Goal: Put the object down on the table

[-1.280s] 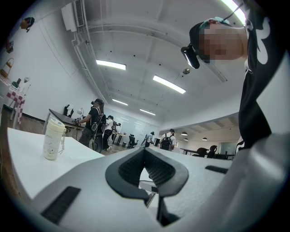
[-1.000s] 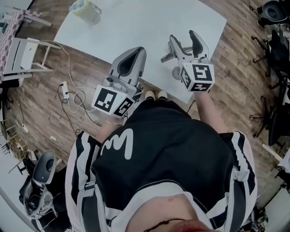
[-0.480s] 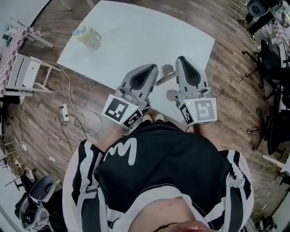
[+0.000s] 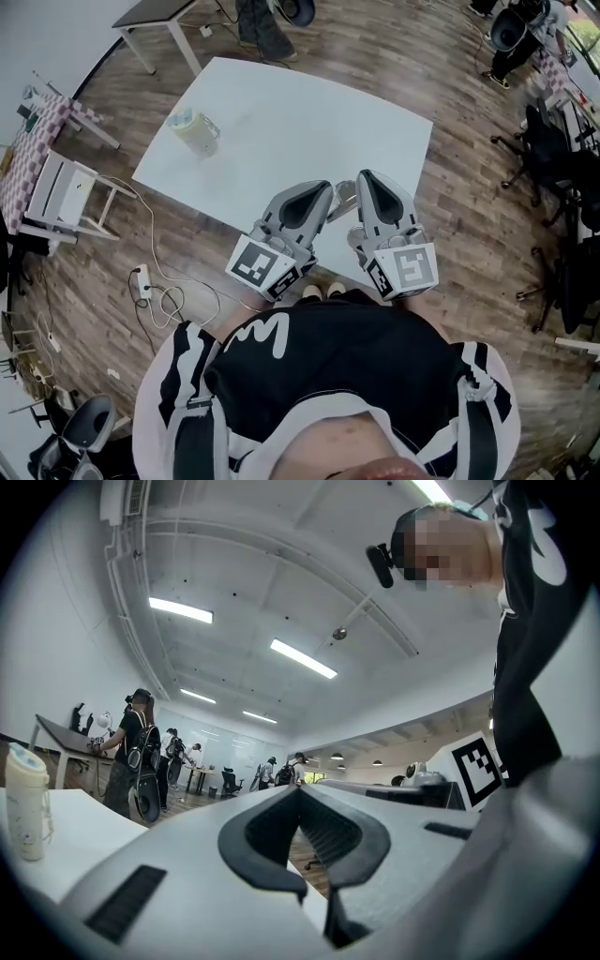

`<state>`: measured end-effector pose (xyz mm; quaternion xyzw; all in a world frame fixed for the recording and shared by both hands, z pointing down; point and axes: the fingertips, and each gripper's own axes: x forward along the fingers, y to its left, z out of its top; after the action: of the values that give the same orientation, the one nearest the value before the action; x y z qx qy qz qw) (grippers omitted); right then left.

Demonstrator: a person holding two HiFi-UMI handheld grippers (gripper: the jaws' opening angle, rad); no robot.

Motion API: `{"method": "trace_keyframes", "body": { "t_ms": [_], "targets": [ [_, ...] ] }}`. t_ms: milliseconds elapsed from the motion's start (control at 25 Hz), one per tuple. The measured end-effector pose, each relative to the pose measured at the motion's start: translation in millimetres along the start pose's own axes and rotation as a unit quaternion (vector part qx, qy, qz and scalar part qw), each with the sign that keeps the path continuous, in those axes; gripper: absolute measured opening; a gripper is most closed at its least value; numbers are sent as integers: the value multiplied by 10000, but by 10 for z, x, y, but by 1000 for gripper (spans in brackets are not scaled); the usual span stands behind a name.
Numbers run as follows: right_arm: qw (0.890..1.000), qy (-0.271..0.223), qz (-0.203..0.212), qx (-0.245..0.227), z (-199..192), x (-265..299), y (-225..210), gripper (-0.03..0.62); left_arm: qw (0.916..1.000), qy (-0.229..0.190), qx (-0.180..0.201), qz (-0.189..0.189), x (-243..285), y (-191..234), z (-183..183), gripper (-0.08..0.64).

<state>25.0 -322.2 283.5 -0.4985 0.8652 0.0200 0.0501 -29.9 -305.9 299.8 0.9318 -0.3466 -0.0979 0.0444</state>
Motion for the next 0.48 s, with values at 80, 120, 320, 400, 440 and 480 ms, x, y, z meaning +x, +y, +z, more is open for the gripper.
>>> {"method": "trace_keyframes", "body": {
  "t_ms": [80,120,320,400,440,480],
  "targets": [
    [10000,-49,-56,-9,-28,-75,29,18,10000,18,30,-34,-63,-44,-53,3],
    [9999,-57,-87,-1,-52,-113,33,17,10000,29,21,-34,-89,-64,-83,3],
    [9997,11,-217,138,-172,-274,43,18,9998,161,-114,-84,-175,-157,-219,3],
    [9996,-3,-219,168,-178,-310,66,18,9998,156,-81,-102,-204,-198,-221,3],
    [9996,-17,-209,179,-174,-327,71,18,9998,142,-74,-103,-211,-219,-215,3],
    [9996,-26,-199,176,-170,-348,70,18,9998,125,-77,-100,-216,-243,-211,3]
  ]
}}
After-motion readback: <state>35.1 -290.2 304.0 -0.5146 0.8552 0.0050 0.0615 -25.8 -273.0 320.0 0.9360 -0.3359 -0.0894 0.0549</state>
